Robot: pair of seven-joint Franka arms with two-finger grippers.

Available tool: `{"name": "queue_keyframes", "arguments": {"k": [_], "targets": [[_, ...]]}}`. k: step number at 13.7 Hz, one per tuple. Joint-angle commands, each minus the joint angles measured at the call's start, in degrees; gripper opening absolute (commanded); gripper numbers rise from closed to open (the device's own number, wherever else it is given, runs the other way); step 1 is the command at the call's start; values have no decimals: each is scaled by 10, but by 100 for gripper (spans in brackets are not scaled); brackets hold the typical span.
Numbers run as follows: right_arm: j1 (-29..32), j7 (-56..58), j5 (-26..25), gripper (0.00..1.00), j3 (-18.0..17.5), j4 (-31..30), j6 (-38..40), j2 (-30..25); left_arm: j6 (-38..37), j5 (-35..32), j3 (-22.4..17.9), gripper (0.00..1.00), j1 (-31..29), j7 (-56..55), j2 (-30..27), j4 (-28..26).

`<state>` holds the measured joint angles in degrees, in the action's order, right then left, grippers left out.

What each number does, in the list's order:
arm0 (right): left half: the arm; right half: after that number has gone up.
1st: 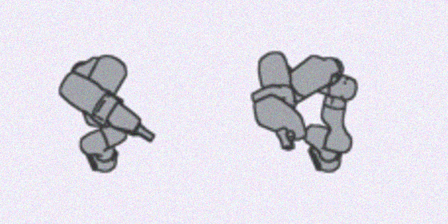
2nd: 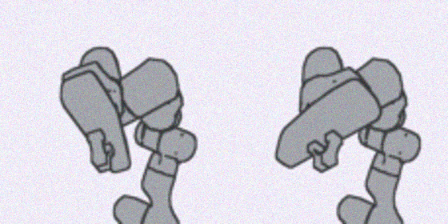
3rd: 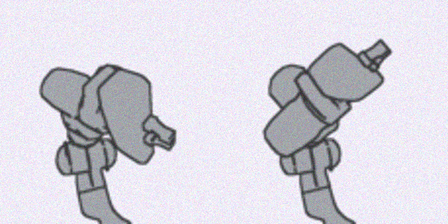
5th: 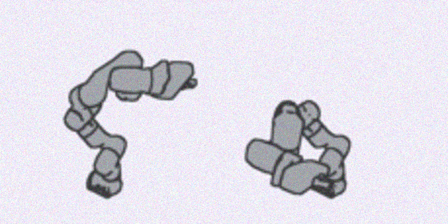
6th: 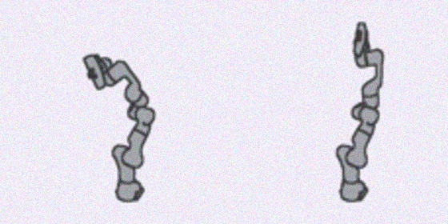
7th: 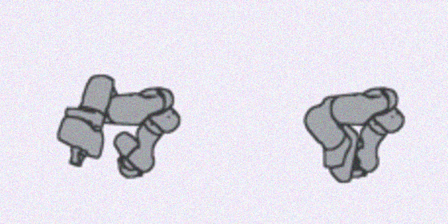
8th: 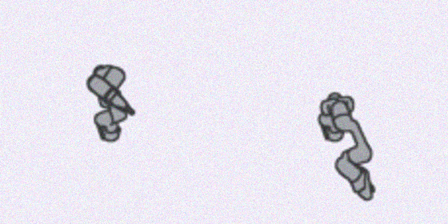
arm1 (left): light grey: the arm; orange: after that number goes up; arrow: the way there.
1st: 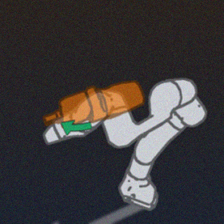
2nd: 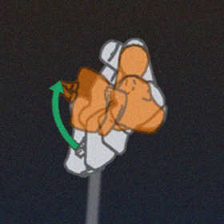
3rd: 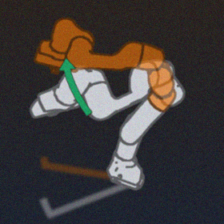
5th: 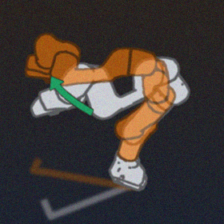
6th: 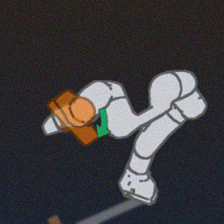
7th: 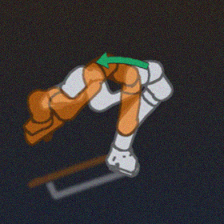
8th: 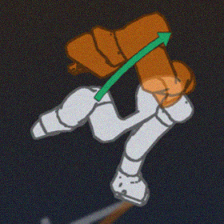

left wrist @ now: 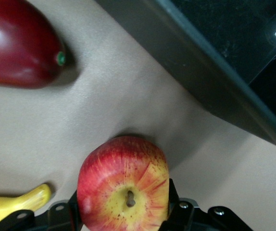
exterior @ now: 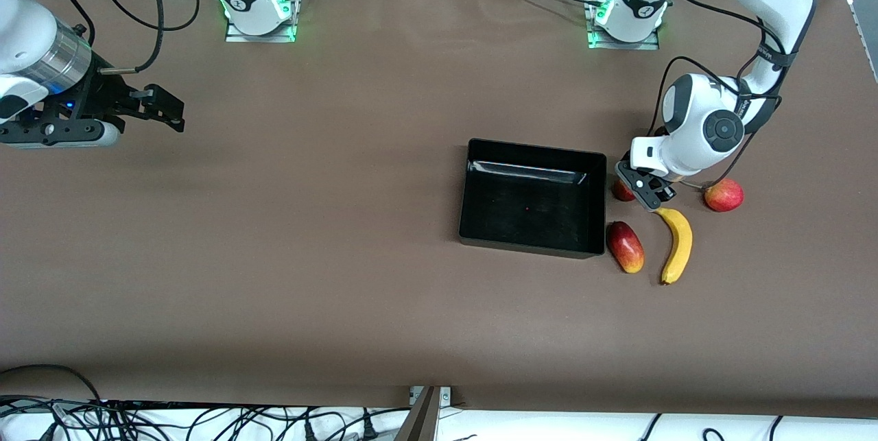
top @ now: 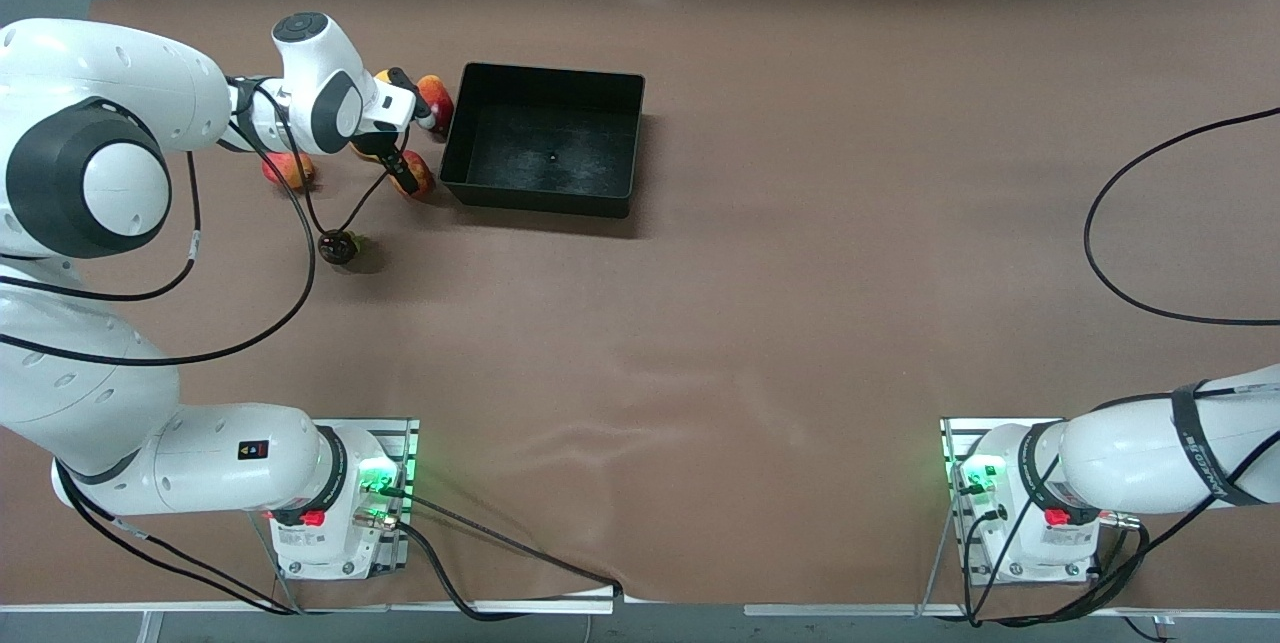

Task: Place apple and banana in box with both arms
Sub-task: 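Lower the left gripper onto the small red apple and grasp it, then carry the red apple over the box and release it with the left gripper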

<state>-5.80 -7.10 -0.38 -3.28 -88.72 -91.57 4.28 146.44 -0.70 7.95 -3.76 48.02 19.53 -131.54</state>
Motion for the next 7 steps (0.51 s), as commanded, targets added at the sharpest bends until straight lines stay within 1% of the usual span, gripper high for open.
{"name": "queue_keyframes", "arguments": {"k": [1,3,4,5,6,7], "targets": [[3,2,-9,100,-7,4,9,0,-12,4,3,4,-14,23,-18,7],[3,1,-9,100,-7,4,10,0,-80,6,4,4,-21,21,-47,29],[3,1,-9,100,-8,4,10,-1,-118,7,4,4,-24,22,-50,54],[3,2,-9,100,-8,3,10,-1,-175,13,5,4,-27,18,-58,83],[3,2,-9,100,-8,3,10,-1,-228,15,7,4,-26,12,-60,116],[3,2,-9,100,-8,3,11,-1,-264,16,7,4,-20,-3,-58,153]]}}
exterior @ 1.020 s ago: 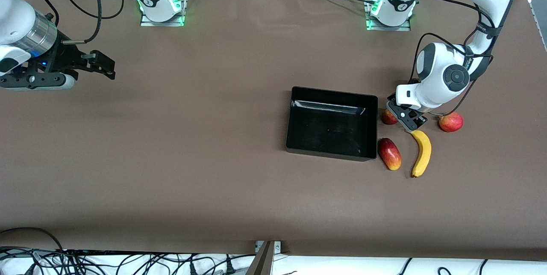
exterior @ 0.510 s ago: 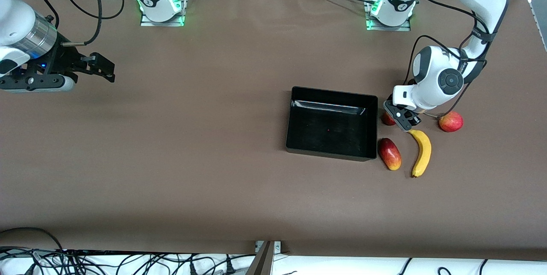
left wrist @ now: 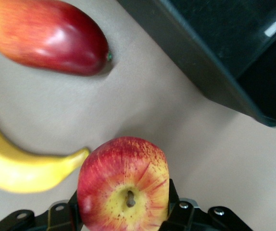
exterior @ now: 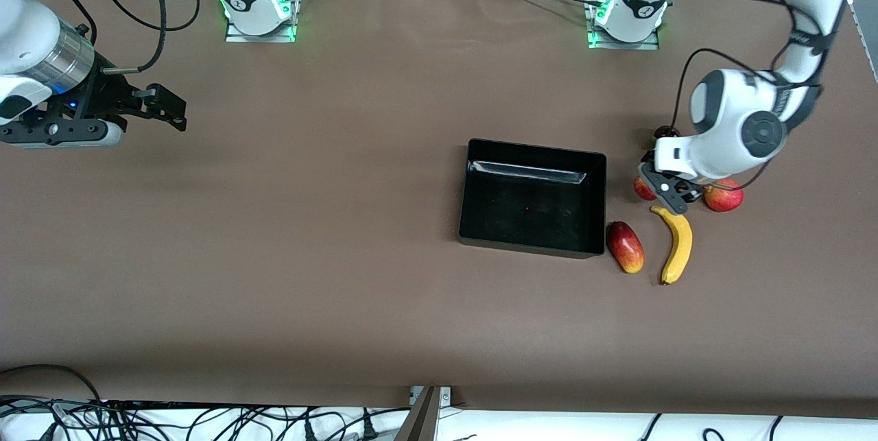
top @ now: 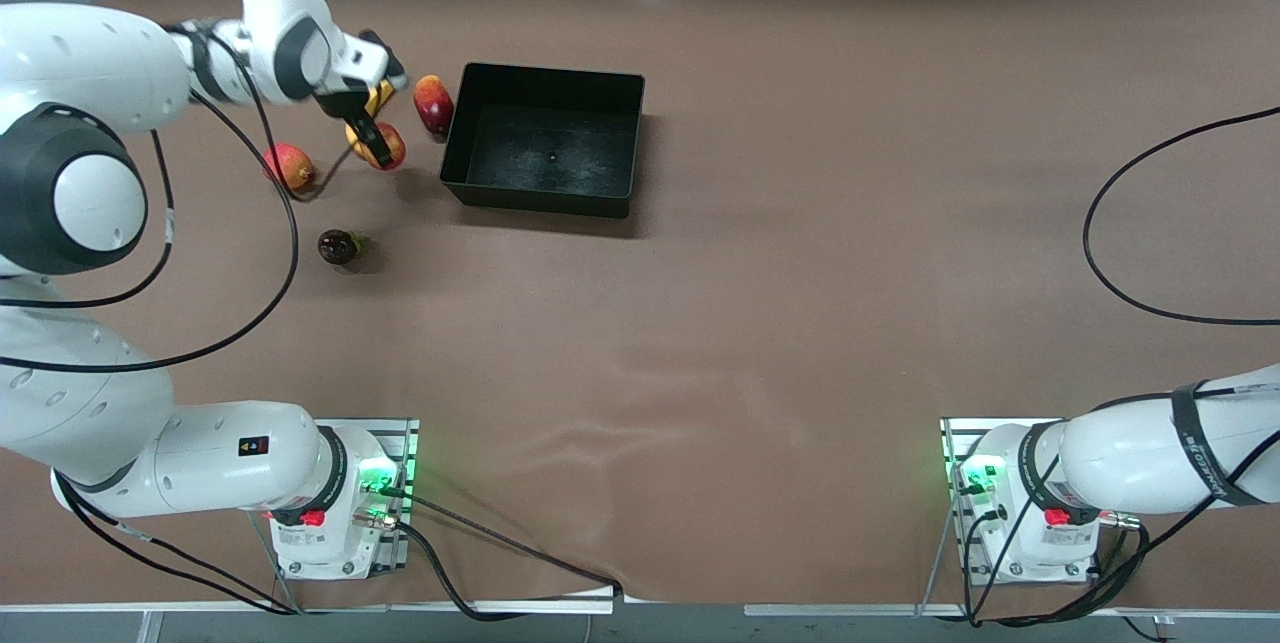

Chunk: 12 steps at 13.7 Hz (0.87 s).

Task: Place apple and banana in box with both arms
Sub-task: 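Carry the red apple over the box and release it with the left gripper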

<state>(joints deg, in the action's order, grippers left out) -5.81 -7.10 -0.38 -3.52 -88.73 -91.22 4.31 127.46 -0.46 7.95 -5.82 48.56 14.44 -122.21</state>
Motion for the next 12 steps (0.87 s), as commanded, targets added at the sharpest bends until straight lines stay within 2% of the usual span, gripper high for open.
{"name": "queue_keyframes", "arguments": {"k": [1,3,6,9,12], "targets": [[3,2,-9,100,-5,3,8,-1,-105,13,9,4,6,-34,-6,93],[3,2,-9,100,-5,3,8,-1,-161,20,55,4,16,-126,-5,130],[3,1,-9,100,-6,3,18,-1,-144,29,108,5,18,-255,15,134],[3,1,-9,100,-6,3,18,-1,-72,23,118,8,50,-338,68,129],[3,1,-10,100,-6,3,18,-1,-65,22,119,8,53,-369,91,119]]}}
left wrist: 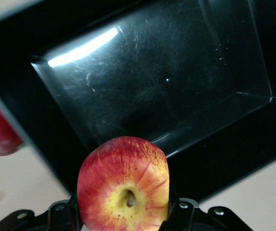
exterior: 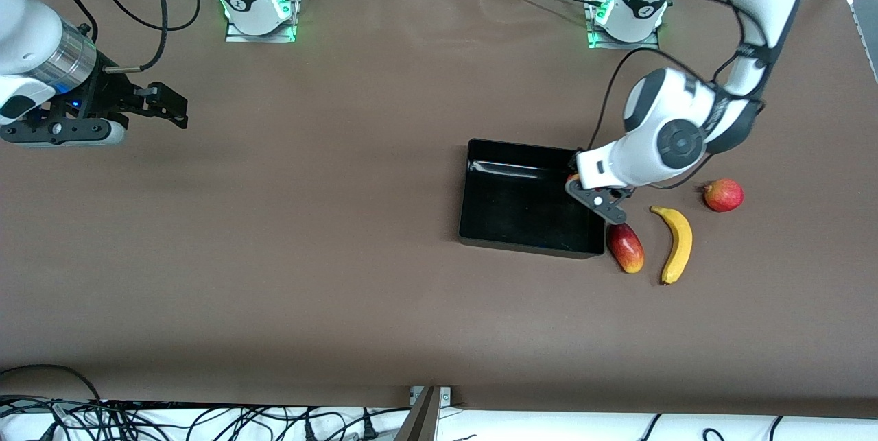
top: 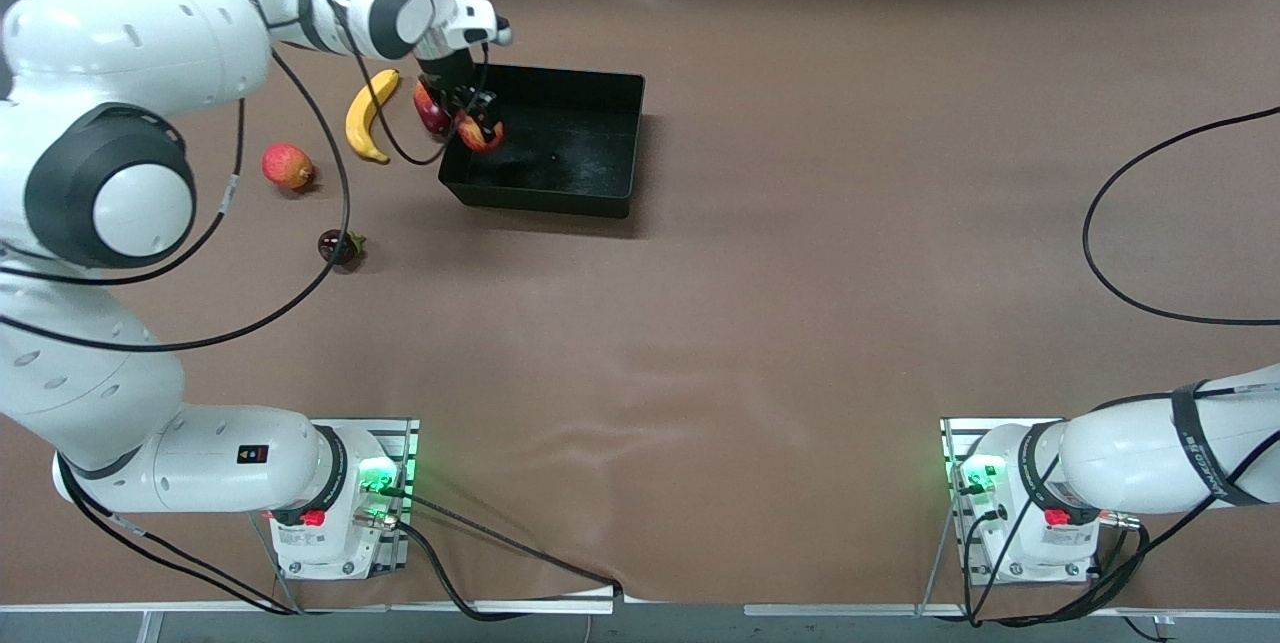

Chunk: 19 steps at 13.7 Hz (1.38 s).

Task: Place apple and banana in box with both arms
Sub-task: 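Carry the red apple over the box and release it with the left gripper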

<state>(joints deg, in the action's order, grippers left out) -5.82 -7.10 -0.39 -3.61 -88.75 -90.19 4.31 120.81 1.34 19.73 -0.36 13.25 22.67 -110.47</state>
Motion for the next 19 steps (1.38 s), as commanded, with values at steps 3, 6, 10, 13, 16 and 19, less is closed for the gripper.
{"name": "queue_keyframes", "arguments": {"k": [3,6,10,13,16,19], "targets": [[3,1,-10,100,-5,3,9,-1,7,4,1,9,-1,-27,37,-4],[3,1,-10,100,-4,4,7,-1,50,3,1,14,11,-42,56,-22],[3,1,-9,100,-5,5,-1,0,59,2,1,100,11,-46,61,-26],[1,2,-22,100,-5,8,-28,1,16,2,2,100,7,-44,41,-12],[-9,2,-27,100,-6,8,-46,1,-119,2,-4,100,-1,-38,-4,55],[-11,1,-28,100,-6,8,-46,1,-212,-20,-19,100,-57,-38,15,171]]}}
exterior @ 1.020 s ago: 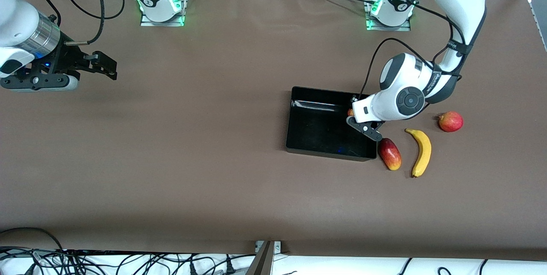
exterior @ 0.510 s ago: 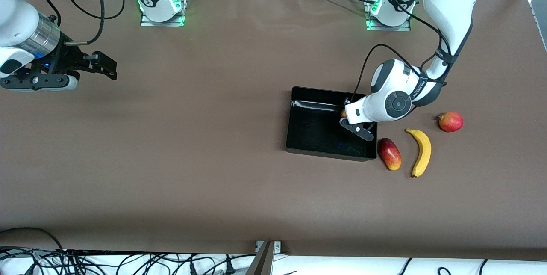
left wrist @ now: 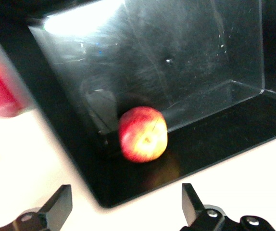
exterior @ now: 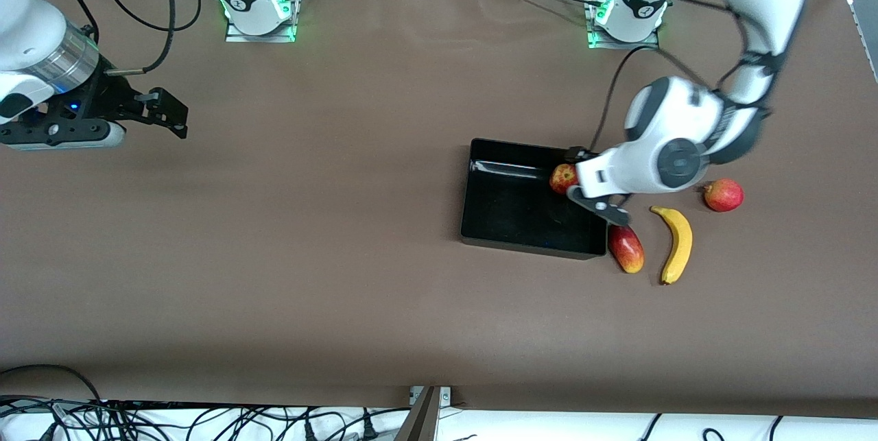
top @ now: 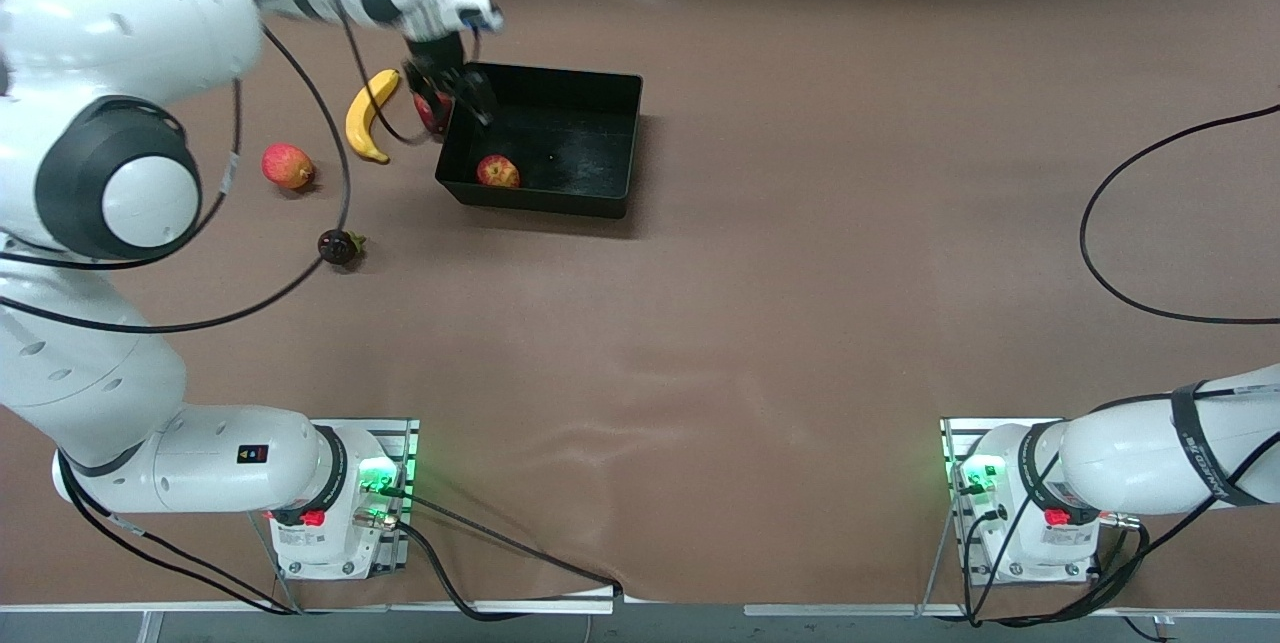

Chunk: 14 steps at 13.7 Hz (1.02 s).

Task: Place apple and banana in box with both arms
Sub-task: 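Carry the red apple over the box and release it with the left gripper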

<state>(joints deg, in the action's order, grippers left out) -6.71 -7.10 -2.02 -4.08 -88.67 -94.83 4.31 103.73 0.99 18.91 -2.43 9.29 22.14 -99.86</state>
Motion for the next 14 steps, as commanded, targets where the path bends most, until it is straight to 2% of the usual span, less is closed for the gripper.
{"name": "queue_keyframes", "arguments": {"k": [1,2,4,5,8,13,14], "targets": [[-2,2,-11,100,-1,7,0,1,-41,-50,-16,100,-58,5,51,100],[-2,1,-11,100,-1,6,1,0,-41,-88,-16,100,-77,5,73,121],[-2,2,-11,100,-1,7,1,0,-28,-157,-16,100,-87,5,96,125],[-2,2,-11,100,-1,7,1,0,5,-169,-16,100,-99,5,108,125],[-2,1,-11,100,-1,7,1,1,123,-157,-15,100,-143,5,162,126],[-2,1,-11,100,-1,7,0,1,190,-141,-16,100,-159,6,217,120],[-2,1,-11,100,-1,7,1,1,186,-140,-15,94,-162,11,217,114]]}}
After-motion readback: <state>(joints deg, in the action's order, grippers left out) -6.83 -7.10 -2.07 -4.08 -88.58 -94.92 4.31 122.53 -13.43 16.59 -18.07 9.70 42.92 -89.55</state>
